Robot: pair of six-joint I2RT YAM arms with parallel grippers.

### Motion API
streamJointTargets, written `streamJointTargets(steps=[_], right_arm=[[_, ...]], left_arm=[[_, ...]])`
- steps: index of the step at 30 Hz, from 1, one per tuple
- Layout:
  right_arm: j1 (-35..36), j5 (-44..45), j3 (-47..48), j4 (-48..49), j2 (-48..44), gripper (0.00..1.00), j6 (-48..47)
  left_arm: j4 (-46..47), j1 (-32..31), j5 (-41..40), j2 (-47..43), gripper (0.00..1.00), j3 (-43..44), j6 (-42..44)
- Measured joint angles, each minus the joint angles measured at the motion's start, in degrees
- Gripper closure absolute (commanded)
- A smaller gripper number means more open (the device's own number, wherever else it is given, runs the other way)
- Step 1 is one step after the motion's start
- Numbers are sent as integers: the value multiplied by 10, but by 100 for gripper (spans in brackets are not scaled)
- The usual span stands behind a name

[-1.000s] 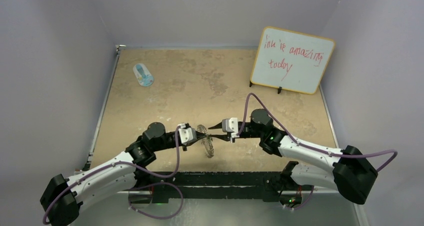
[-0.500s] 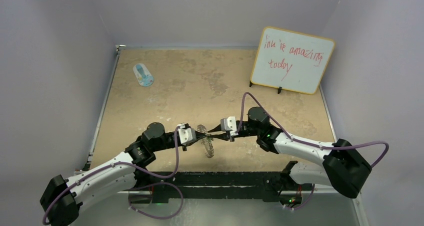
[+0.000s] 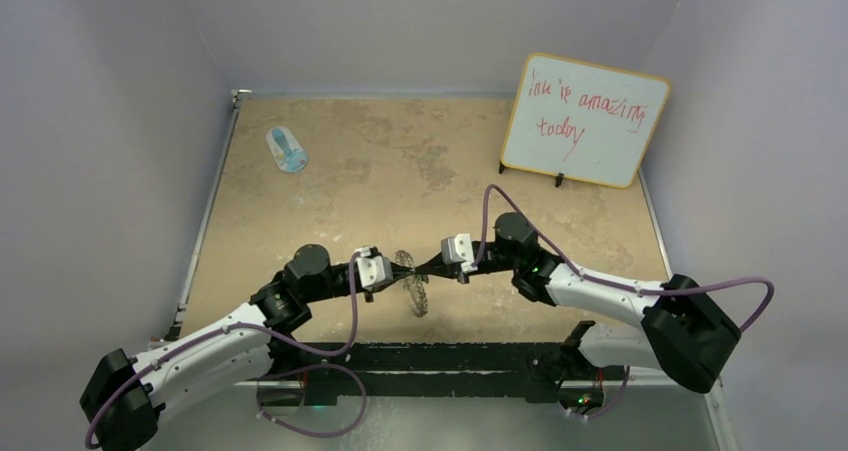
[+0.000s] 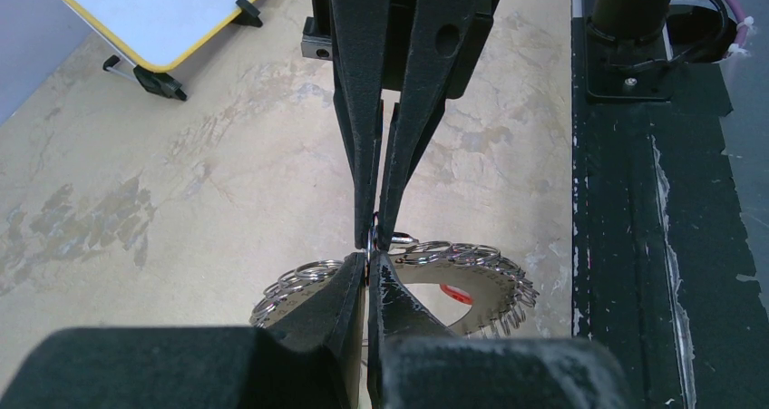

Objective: Put the keys on the keyring

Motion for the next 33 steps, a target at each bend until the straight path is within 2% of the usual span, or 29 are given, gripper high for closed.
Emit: streamJointTargets(steps=[4,7,10,14,22,27,33], right_arm=[[0,0,1,-8,0,100,-2],[0,5,14,-43,-3,100,-7],[0,39,48,-119,-5,100,-10],[1,92,120,-248,5,100,-8],[31,196,242,-444,50,100,-5],[49,212,317,-541,85,100,-5],[63,227,390,-623,137,100,-8]], left_arm=[[-3,0,0,0,100,0,0],[-4,0,-1,0,90,0,0],[-1,0,-11,-4,82,0,6],[4,0,-33,-8,76,0,14],[6,0,-71,-4,73,0,32],[-1,0,-91,-9,69,0,56],[-24,0,-104,-9,68,3,92]])
